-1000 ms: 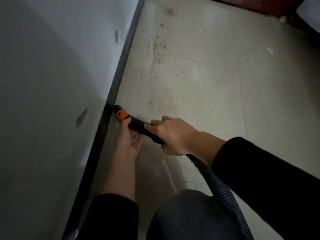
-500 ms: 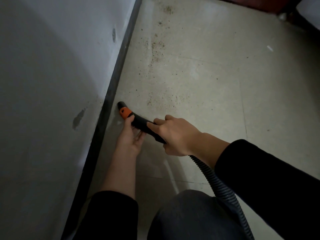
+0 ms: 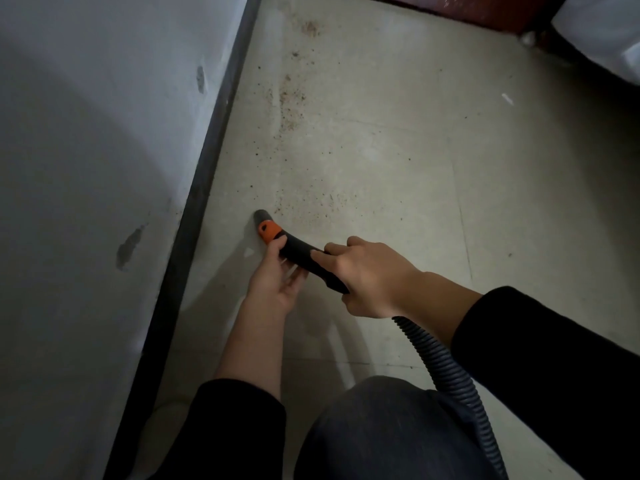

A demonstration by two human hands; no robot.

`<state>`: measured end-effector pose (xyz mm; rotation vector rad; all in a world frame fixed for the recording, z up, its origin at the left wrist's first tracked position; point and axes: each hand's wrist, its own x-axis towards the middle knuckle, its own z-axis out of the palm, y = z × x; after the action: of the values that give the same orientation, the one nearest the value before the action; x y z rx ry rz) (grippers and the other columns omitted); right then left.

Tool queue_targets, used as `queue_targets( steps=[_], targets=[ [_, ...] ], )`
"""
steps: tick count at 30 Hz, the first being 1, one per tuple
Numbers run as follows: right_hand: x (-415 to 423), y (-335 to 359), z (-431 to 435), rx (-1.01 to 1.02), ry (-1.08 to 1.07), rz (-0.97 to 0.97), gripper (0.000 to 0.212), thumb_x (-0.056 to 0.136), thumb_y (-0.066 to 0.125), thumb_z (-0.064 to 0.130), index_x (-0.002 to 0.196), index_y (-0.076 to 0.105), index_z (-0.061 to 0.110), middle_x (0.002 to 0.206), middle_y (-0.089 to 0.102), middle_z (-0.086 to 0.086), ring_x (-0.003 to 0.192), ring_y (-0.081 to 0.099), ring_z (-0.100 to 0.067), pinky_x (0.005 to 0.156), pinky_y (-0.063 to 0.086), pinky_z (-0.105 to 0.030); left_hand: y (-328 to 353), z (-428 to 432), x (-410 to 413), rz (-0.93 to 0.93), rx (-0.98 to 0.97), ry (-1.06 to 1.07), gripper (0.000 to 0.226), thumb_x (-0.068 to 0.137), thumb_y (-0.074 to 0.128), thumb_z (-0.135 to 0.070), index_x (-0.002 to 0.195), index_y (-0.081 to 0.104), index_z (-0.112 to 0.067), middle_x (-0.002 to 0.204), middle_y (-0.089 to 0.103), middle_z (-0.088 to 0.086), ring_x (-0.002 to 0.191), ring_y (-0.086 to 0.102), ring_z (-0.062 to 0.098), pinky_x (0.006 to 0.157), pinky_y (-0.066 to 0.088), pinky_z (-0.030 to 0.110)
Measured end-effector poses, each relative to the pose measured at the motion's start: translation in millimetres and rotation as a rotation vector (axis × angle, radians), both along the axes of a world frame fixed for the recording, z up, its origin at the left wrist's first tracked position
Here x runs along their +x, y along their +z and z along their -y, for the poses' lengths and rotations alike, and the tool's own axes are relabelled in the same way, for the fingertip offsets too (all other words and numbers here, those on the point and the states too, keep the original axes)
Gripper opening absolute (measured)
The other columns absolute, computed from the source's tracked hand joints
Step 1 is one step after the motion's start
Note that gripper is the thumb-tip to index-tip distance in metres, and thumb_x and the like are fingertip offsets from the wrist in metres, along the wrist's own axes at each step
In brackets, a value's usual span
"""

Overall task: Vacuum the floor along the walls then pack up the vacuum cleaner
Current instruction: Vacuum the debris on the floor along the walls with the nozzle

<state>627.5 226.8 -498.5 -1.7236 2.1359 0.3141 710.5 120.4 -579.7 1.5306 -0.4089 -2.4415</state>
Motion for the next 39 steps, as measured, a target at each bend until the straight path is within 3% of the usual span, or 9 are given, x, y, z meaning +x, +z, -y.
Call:
queue_targets(
  steps=[4, 9, 12, 16, 24, 39],
  targets=[
    [-3.4, 0.6, -9.9, 0.007, -0.011, 0.001, 0.059, 0.082, 0.059, 0.017, 0.137, 0.039, 0.019, 0.103, 0.051, -0.001, 0.085, 0.043, -0.022, 0.061, 0.04, -0.033, 3.3, -8.5, -4.6, -0.007, 0.003, -0.023, 0.024, 0.096, 0.058, -0.024, 0.11, 0.058, -0.005, 0.098, 0.065, 0.01, 0.085, 0.063, 0.019, 0.067, 0.052, 0.029],
    [-7.3, 0.1, -23.4, 0.007, -0.028, -0.005, 0.057, 0.082, 0.058, 0.017, 0.135, 0.039, 0.02, 0.101, 0.051, -0.001, 0.085, 0.044, -0.023, 0.062, 0.044, -0.034, 6.4, -17.9, -8.4, -0.014, 0.008, -0.075, 0.019, 0.096, 0.058, -0.024, 0.097, 0.06, -0.005, 0.097, 0.064, 0.01, 0.085, 0.062, 0.019, 0.074, 0.051, 0.03],
    [-10.4, -1.3, -33.1, 0.006, -0.046, -0.012, 0.059, 0.082, 0.058, 0.017, 0.137, 0.038, 0.02, 0.101, 0.051, -0.001, 0.084, 0.044, -0.023, 0.062, 0.043, -0.034, 6.2, -24.1, -11.4, -0.02, 0.01, -0.117, 0.023, 0.096, 0.058, -0.024, 0.109, 0.059, -0.004, 0.099, 0.064, 0.011, 0.086, 0.063, 0.02, 0.068, 0.052, 0.029],
    [-15.0, -2.8, -45.5, 0.011, -0.056, -0.031, 0.063, 0.082, 0.059, 0.017, 0.14, 0.036, 0.019, 0.103, 0.051, -0.002, 0.084, 0.043, -0.022, 0.06, 0.038, -0.032, 6.2, -33.3, -15.1, -0.04, 0.016, -0.15, 0.018, 0.097, 0.058, -0.022, 0.103, 0.06, -0.005, 0.1, 0.064, 0.012, 0.09, 0.063, 0.02, 0.066, 0.053, 0.03],
    [-23.8, -0.6, -66.1, 0.039, -0.076, -0.039, 0.065, 0.081, 0.059, 0.016, 0.141, 0.034, 0.019, 0.105, 0.051, -0.002, 0.085, 0.042, -0.022, 0.061, 0.041, -0.034, 4.2, -49.9, -25.2, -0.054, 0.008, -0.201, 0.027, 0.097, 0.058, -0.022, 0.116, 0.058, -0.003, 0.107, 0.065, 0.014, 0.094, 0.064, 0.021, 0.066, 0.055, 0.028],
    [-28.8, -2.5, -108.8, 0.048, -0.126, -0.048, 0.062, 0.081, 0.059, 0.015, 0.138, 0.036, 0.019, 0.104, 0.052, -0.002, 0.084, 0.045, -0.023, 0.062, 0.045, -0.036, -0.3, -83.6, -37.2, -0.045, -0.03, -0.311, 0.016, 0.097, 0.057, -0.024, 0.097, 0.059, -0.007, 0.105, 0.065, 0.012, 0.089, 0.065, 0.018, 0.068, 0.054, 0.028]
  ],
)
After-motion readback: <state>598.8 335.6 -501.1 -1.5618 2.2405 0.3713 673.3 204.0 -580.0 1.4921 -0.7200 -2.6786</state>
